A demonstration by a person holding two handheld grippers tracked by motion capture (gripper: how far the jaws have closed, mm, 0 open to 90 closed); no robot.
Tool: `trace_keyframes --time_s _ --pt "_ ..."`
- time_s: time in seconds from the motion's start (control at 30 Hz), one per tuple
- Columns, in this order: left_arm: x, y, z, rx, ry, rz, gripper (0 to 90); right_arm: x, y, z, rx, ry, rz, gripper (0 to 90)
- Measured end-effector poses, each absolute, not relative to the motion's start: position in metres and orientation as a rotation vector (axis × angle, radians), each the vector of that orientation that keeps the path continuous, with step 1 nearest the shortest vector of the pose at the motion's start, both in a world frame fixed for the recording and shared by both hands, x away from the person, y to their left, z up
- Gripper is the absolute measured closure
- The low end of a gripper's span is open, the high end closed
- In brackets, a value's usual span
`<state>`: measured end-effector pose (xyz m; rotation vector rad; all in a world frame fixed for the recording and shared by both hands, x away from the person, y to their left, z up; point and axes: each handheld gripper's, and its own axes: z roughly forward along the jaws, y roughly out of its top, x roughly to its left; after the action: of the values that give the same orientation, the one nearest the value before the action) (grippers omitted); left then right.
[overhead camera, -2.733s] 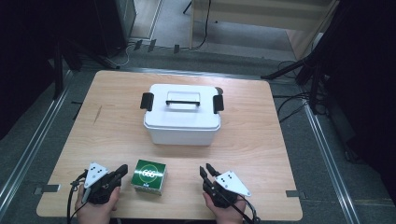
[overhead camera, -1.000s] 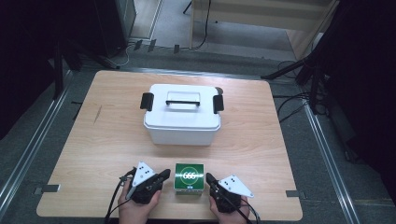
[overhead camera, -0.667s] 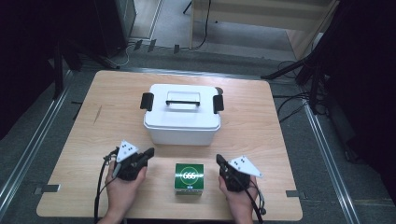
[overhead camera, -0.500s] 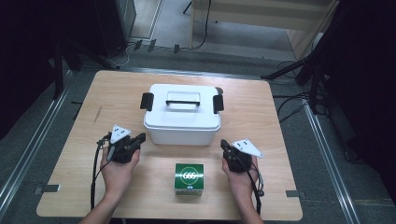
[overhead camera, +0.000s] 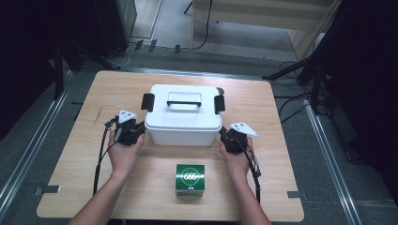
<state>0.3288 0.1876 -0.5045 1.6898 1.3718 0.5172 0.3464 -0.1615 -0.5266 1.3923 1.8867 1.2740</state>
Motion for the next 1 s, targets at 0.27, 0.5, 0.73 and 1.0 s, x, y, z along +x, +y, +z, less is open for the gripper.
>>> trace_keyframes --time_s 0.27,0.5,0.73,1.0 --pt "0.315 0.189 -0.508 1.691 1.370 0.536 90.0 0.335 -0.153 -0.529 1.365 1.927 1.270 90.0" --pt "0.302 0.196 -0.508 1.670 1.400 0.538 90.0 0.319 -0.146 -0.531 1.383 1.928 1.317 90.0" --pt "0.288 0.212 -0.511 1.643 1.427 0.557 90.0 0.307 -0.146 -0.530 1.332 1.918 1.273 64.1" --pt "0.251 0.245 -0.516 1.573 1.483 0.668 42.2 0.290 -0.185 -0.523 1.188 1.925 1.169 38.5"
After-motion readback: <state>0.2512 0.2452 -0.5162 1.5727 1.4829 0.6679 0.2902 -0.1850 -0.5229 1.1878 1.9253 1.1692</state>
